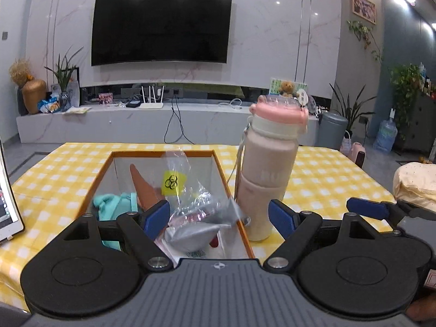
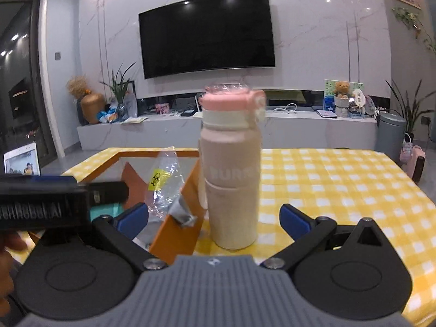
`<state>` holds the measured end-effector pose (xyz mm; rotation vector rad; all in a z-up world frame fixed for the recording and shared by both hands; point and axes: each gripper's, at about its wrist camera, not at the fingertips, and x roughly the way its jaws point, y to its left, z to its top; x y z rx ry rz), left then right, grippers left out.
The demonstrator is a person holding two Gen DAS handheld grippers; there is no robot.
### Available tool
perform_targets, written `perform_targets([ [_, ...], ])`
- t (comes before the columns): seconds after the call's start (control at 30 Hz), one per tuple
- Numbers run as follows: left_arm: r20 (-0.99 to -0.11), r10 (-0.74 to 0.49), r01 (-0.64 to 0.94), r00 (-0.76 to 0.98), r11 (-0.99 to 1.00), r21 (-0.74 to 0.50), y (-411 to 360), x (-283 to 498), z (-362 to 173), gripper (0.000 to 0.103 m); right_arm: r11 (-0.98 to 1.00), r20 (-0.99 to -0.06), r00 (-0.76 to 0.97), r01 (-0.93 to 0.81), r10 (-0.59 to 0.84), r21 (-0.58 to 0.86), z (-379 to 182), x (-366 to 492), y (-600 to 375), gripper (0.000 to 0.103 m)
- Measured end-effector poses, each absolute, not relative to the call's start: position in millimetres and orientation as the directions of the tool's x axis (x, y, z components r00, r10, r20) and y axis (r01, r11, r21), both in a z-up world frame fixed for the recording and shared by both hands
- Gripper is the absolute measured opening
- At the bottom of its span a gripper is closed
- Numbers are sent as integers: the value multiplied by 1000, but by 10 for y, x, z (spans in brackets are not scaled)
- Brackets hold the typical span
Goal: Organize soft objects
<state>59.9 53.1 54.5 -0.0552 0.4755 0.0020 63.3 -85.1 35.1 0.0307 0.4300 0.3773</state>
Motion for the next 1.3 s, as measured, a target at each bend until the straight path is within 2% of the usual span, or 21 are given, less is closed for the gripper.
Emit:
perform_targets([
  [0.33, -488, 27, -37, 872, 999, -11, 403, 539, 400, 95, 935, -421, 842, -351, 338, 49, 137, 571, -925, 100],
  [0.53, -481, 59, -44, 875, 998, 42, 298, 479, 329, 95, 936, -438, 833, -346, 337, 63, 52, 542, -969, 100],
  [1.3, -498, 40, -52, 866, 999, -12, 262, 464, 315, 96, 946, -434, 845, -319, 312, 59, 50, 452, -1039, 100],
])
